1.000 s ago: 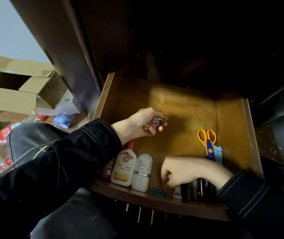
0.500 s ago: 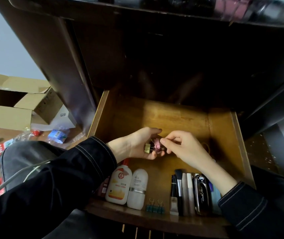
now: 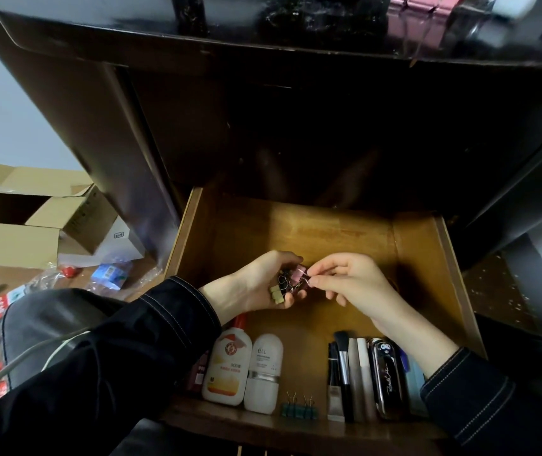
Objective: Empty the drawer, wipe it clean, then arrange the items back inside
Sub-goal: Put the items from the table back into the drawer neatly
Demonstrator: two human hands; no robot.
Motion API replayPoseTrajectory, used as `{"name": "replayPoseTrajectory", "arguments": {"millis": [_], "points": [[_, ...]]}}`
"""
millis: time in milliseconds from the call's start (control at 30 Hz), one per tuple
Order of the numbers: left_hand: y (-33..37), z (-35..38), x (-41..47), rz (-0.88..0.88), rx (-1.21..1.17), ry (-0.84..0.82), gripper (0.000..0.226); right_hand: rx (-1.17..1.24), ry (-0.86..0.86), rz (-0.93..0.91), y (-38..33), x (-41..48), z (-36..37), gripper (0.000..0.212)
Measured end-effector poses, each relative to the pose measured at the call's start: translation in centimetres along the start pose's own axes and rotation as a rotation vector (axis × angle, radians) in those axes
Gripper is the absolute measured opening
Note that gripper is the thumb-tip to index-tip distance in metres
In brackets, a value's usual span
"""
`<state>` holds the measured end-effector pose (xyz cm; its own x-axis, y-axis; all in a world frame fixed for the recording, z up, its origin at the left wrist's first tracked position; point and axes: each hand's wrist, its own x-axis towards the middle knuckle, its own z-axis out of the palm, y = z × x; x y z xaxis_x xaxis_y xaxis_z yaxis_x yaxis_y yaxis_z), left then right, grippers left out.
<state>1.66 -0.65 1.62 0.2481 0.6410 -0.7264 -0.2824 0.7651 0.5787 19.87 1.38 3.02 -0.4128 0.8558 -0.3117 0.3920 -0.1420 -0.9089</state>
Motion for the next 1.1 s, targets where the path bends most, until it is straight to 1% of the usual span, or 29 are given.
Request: {"name": "replayPoseTrajectory", "arguments": {"millis": [67,133,233,333,467,567,700,767,833,900,967,1000,1100], "points": [[0.0,-0.1,0.1,0.025,0.019,-0.036,0.018,0.085,0.042,-0.017,-0.1,0.0,-0.2,0.015],[0.0,-0.2,0.1,0.042,0.045,-0.069,0.022,0.145,0.093,-0.021,0.0,0.1,-0.5,0.015],[0.0,-0.3,0.1,0.041,0.077,-0.111,0.026,0.13,0.158,0.001,0.1,0.3,-0.5,0.018],[0.0,-0.3,0.2,0.052,0.122,-0.131,0.024,0.093,0.17,0.017,0.1,0.3,-0.4,0.02],[-0.1,-0.3,0.3,0.071,0.148,-0.099,0.017,0.066,0.172,0.043,0.0,0.4,-0.4,0.018],[-0.1,-0.4,0.5,0.111,0.173,-0.058,0.014,0.024,0.158,0.081,0.1,0.2,-0.4,0.007],[-0.4,-0.3,0.6,0.157,0.259,-0.045,0.024,-0.035,0.159,0.075,0.5,0.4,-0.4,0.01],[-0.4,-0.4,0.7,0.136,0.225,-0.023,0.032,-0.054,0.203,0.053,0.7,0.6,-0.8,0.01],[-0.3,-0.6,0.8,0.104,0.111,0.043,0.033,-0.124,0.225,0.022,0.9,1.0,-1.5,0.01],[-0.1,-1.1,0.9,0.071,-0.05,0.094,0.026,-0.317,0.14,0.014,1.1,1.0,-1.9,0.011],[0.1,-1.5,0.9,0.041,-0.205,0.101,0.017,-0.519,-0.021,0.019,1.3,0.8,-1.6,0.01],[0.2,-1.6,0.9,0.03,-0.258,0.093,0.014,-0.565,-0.109,0.017,1.3,0.6,-1.2,0.009],[0.2,-1.6,0.9,0.009,-0.3,0.067,0.013,-0.557,-0.379,-0.009,1.4,-0.3,0.4,0.01]]}}
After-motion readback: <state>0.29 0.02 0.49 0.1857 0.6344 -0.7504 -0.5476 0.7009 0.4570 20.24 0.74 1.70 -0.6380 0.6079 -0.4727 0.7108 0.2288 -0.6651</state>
